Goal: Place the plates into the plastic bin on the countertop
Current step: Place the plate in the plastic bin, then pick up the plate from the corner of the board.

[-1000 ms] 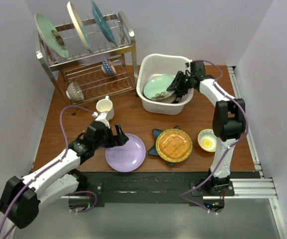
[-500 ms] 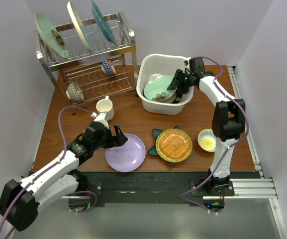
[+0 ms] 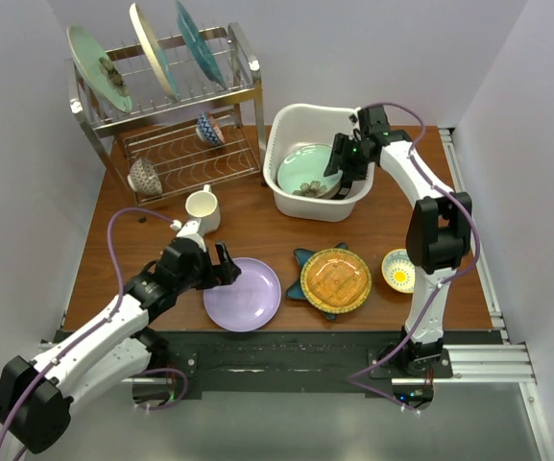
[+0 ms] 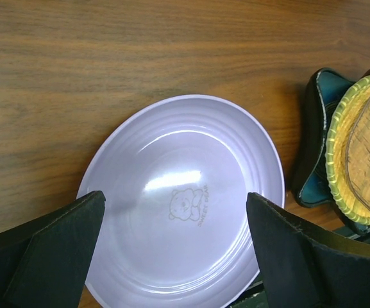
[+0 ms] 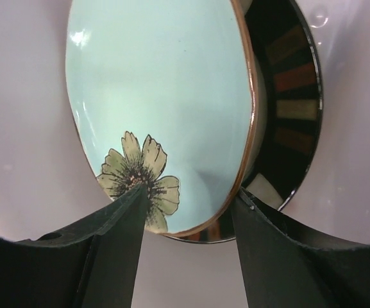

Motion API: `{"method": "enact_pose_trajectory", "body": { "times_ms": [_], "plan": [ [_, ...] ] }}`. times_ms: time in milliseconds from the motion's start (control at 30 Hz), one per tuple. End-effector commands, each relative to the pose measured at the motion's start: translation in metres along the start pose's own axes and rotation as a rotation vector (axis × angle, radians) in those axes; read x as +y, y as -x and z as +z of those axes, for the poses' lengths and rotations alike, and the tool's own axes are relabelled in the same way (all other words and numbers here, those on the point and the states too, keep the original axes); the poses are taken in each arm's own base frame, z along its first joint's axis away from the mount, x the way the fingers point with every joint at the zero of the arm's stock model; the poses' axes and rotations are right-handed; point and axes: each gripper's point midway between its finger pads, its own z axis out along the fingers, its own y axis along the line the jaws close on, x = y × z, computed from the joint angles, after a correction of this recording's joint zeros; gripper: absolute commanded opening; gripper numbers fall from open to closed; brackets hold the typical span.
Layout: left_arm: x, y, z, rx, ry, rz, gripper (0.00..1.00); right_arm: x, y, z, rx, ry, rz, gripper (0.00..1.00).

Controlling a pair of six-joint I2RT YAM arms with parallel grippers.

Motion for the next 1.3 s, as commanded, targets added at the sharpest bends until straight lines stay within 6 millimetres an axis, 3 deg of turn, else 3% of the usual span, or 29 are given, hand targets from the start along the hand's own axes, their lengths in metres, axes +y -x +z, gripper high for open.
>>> {"method": "enact_pose_trajectory", "body": {
  "times_ms": [0,233,800,900,1067,1133,1267],
  "plan": [
    [0.002,0.004,-0.001,-0.006,0.027,0.001,0.96,0.006,0.015,-0.009,-0.035,-0.008,-0.054,0.58],
    [0.012,0.004,-0.004,-0.008,0.089,-0.010,0.96,-0.004,0.004,0.000,0.001,-0.045,-0.048,0.59],
    [0.012,0.012,-0.013,-0.031,0.108,-0.029,0.96,0.006,0.021,-0.052,-0.103,-0.079,-0.093,0.69],
    [0.012,0.013,-0.014,-0.036,0.110,-0.026,0.96,0.017,0.022,-0.069,-0.144,-0.032,-0.091,0.69],
    [0.013,0.013,-0.012,-0.044,0.109,-0.039,0.96,0.038,0.021,-0.114,-0.242,0.056,-0.100,0.69],
    [0.015,0.012,-0.011,-0.046,0.116,-0.043,0.96,0.046,0.017,-0.133,-0.271,0.093,-0.109,0.69],
    [0.017,0.018,-0.013,-0.068,0.133,-0.040,0.96,0.055,0.004,-0.152,-0.271,0.140,-0.106,0.69]
  ]
}}
